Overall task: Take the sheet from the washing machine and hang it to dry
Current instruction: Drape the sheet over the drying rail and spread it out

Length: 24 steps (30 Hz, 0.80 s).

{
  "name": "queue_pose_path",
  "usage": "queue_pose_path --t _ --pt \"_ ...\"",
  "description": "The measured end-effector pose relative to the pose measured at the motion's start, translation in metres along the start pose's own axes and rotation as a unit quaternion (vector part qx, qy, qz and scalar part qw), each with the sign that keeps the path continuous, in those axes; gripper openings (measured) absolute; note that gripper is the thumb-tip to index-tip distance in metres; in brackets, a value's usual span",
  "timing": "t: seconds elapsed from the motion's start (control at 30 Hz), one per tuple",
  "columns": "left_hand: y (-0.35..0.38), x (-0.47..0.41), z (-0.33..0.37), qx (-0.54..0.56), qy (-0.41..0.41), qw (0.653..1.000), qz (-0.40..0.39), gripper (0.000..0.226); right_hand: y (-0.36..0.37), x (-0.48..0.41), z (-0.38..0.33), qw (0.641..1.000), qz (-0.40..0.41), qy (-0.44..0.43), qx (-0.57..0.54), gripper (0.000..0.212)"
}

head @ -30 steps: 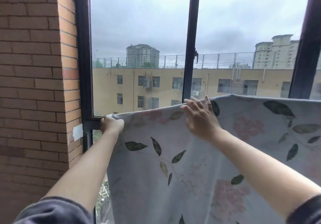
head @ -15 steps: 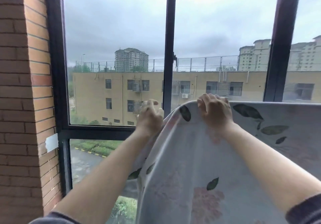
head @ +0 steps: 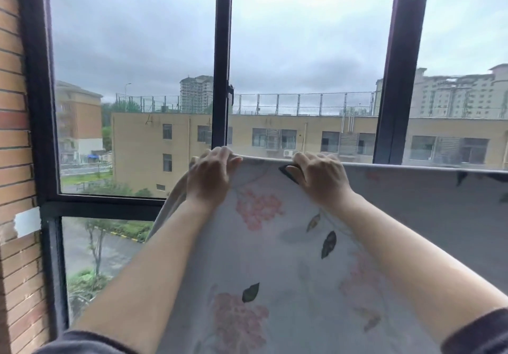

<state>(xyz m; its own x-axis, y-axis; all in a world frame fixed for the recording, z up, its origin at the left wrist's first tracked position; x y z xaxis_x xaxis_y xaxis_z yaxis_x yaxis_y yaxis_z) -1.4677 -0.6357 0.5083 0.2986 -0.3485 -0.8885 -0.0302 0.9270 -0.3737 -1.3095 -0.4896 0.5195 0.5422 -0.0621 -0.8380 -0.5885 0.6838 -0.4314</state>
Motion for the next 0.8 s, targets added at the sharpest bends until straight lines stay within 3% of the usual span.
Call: queue_pose_path --t 0.17,0.33,0.47,0.53,0.67,0.8 --pt "0.004 0.002 0.003 -0.016 -0.009 1.000 -0.012 0.048 0.000 0.010 0.030 1.000 -0.029 -0.007 0.010 0.047" --pt "0.013 0.006 0.013 -0.106 -0.011 0.994 -0.030 0.069 0.007 0.030 0.043 0.995 -0.052 0.042 0.080 0.052" --pt "0.021 0.019 0.009 -0.176 -0.025 0.983 -0.035 0.080 0.015 0.059 0.048 0.991 -0.067 0.083 0.080 0.087" --pt "0.024 0.033 0.000 -0.171 -0.045 0.984 -0.025 0.094 0.019 0.080 0.043 0.990 -0.091 0.078 0.075 0.093" --pt "0.053 0.101 -0.007 -0.213 0.014 0.974 -0.070 0.101 0.051 0.157 0.026 0.974 -0.194 0.033 0.113 0.093" --pt "0.112 0.193 -0.011 -0.237 0.031 0.941 -0.238 0.087 0.092 0.260 0.013 0.915 -0.399 0.016 0.064 0.083"
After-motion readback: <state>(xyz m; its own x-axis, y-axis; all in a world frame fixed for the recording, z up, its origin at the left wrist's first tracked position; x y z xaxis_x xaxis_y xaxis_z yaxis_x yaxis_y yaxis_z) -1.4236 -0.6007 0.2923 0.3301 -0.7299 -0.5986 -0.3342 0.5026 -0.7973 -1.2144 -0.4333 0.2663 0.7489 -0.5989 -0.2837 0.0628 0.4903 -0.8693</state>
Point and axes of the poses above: each hand's wrist, its own x-axis away from the middle knuckle, its own y-axis out of the palm, z = x × y, the point moved 7 cm from there along -x, towards the middle knuckle, and after that the axes turned 13 degrees about x, right-handed, at the moved point
